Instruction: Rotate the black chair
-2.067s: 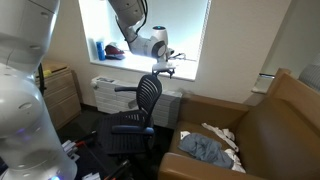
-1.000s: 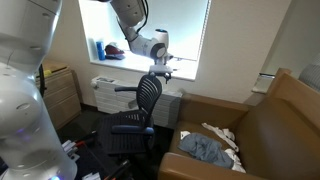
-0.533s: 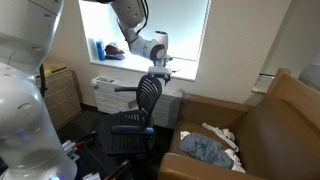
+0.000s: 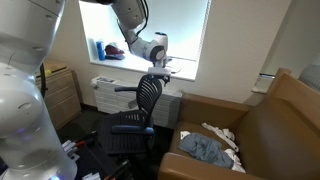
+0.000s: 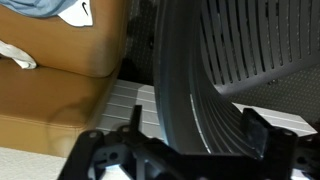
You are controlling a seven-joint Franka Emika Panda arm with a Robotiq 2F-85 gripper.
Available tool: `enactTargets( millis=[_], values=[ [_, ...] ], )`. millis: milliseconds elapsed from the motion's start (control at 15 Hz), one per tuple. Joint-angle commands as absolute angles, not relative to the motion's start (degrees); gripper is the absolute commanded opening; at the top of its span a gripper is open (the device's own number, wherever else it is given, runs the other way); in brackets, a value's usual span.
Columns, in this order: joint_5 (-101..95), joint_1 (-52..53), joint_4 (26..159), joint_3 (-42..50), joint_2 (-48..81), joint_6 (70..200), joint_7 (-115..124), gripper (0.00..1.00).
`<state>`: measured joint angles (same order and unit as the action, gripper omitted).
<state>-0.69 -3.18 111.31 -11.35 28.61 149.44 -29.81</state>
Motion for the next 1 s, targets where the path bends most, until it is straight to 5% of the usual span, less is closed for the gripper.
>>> enactTargets(
  millis=[0,733,933],
  values=[
    [-0.58,-3.36,111.2,-11.65,28.65,149.44,-30.16,0.8],
    [-0.92,-3.9,111.62,-11.74,28.38,152.19,-30.68,0.03],
    [-0.94,-4.09,111.61,-11.96,28.45,152.04,-32.55,0.06]
  ],
)
